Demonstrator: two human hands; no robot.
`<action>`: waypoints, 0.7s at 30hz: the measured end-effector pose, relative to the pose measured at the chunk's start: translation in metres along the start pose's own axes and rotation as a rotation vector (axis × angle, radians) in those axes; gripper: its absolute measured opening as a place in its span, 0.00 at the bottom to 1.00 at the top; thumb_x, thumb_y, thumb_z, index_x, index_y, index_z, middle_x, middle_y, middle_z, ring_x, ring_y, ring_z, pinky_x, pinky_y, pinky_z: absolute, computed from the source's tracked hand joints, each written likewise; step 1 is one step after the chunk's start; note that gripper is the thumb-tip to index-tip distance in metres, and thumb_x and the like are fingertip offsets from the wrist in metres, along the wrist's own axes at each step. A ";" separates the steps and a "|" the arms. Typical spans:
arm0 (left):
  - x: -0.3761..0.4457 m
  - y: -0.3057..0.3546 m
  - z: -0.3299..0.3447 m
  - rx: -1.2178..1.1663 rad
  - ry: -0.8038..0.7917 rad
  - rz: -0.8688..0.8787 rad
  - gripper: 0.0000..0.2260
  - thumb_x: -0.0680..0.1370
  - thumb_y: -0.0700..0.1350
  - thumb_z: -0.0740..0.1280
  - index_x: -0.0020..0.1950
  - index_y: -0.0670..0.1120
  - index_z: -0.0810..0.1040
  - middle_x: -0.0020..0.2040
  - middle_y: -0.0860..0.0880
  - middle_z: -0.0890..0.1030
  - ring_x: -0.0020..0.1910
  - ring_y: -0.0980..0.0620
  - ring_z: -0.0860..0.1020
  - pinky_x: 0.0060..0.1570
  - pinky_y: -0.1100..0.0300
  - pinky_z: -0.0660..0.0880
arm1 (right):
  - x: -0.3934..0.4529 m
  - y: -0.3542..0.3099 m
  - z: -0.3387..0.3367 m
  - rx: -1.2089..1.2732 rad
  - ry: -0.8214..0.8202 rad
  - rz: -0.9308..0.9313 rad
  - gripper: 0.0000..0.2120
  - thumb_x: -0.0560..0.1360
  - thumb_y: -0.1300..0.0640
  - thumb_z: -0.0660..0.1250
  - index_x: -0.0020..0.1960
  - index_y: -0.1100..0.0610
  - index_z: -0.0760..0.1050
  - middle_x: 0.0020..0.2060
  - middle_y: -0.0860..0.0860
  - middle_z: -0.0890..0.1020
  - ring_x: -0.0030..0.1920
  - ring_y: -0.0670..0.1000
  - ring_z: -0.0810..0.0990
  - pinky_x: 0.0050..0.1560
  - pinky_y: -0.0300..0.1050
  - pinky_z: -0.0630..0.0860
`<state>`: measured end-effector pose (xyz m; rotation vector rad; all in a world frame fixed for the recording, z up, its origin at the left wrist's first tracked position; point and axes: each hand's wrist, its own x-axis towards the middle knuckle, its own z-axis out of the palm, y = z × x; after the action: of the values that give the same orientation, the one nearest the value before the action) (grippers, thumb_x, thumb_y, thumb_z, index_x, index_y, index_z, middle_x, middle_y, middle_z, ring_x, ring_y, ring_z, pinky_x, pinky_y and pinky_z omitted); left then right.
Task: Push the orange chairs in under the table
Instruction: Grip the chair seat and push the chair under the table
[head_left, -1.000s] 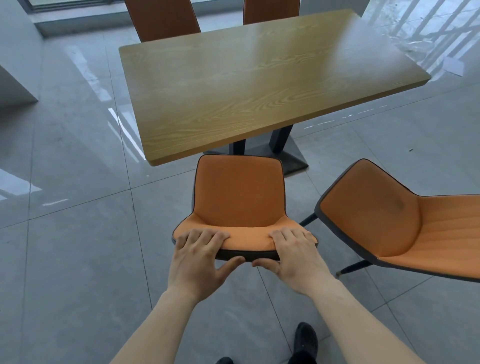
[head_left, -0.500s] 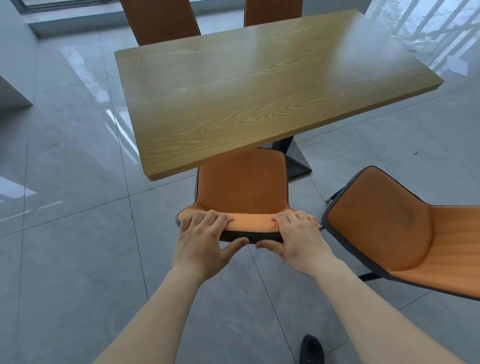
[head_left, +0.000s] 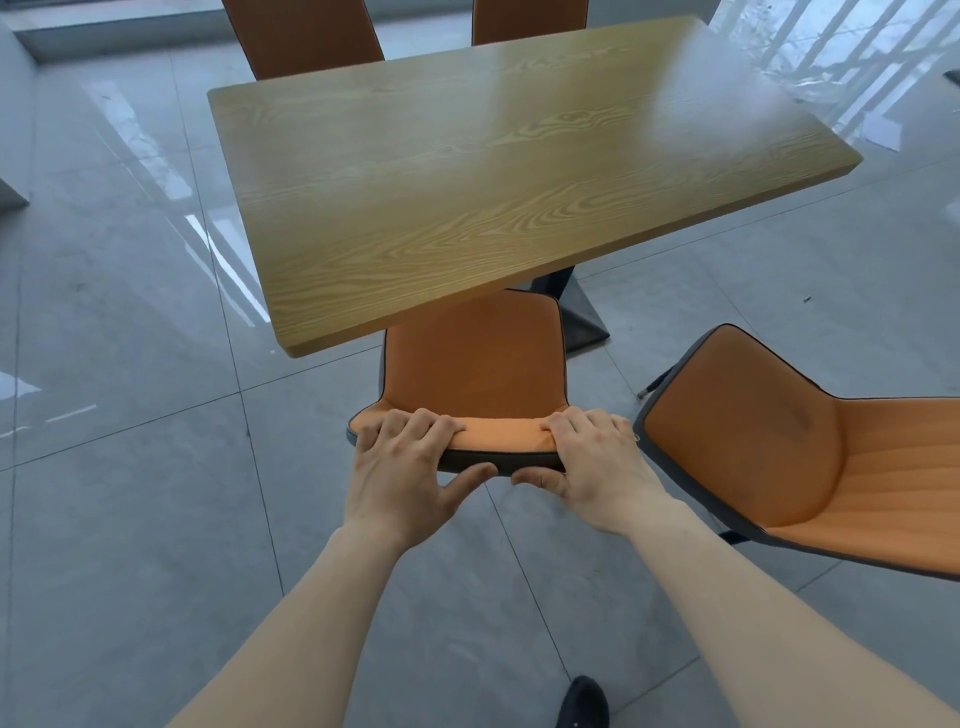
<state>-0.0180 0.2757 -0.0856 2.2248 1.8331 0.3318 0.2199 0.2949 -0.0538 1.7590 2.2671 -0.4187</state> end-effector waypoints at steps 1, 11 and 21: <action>0.001 0.000 -0.001 0.007 -0.017 0.002 0.30 0.76 0.76 0.51 0.64 0.58 0.74 0.58 0.57 0.77 0.59 0.51 0.70 0.60 0.52 0.63 | 0.000 -0.001 0.000 0.007 -0.001 0.015 0.46 0.69 0.19 0.44 0.70 0.51 0.67 0.64 0.50 0.76 0.64 0.56 0.72 0.70 0.58 0.67; -0.004 0.038 -0.028 0.062 -0.096 0.012 0.42 0.71 0.82 0.45 0.79 0.62 0.53 0.82 0.52 0.56 0.81 0.47 0.47 0.78 0.43 0.38 | -0.075 0.007 -0.023 0.090 0.042 0.150 0.53 0.69 0.17 0.47 0.83 0.50 0.45 0.83 0.53 0.50 0.82 0.57 0.42 0.81 0.61 0.46; -0.009 0.215 -0.052 0.039 -0.126 0.244 0.43 0.72 0.81 0.44 0.81 0.60 0.48 0.83 0.52 0.50 0.81 0.47 0.45 0.78 0.43 0.39 | -0.208 0.140 -0.059 0.156 0.131 0.325 0.55 0.67 0.16 0.42 0.84 0.49 0.43 0.84 0.51 0.47 0.82 0.54 0.41 0.81 0.57 0.40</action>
<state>0.1630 0.2290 0.0332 2.4404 1.5206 0.1947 0.4055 0.1614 0.0649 2.2469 2.0211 -0.4350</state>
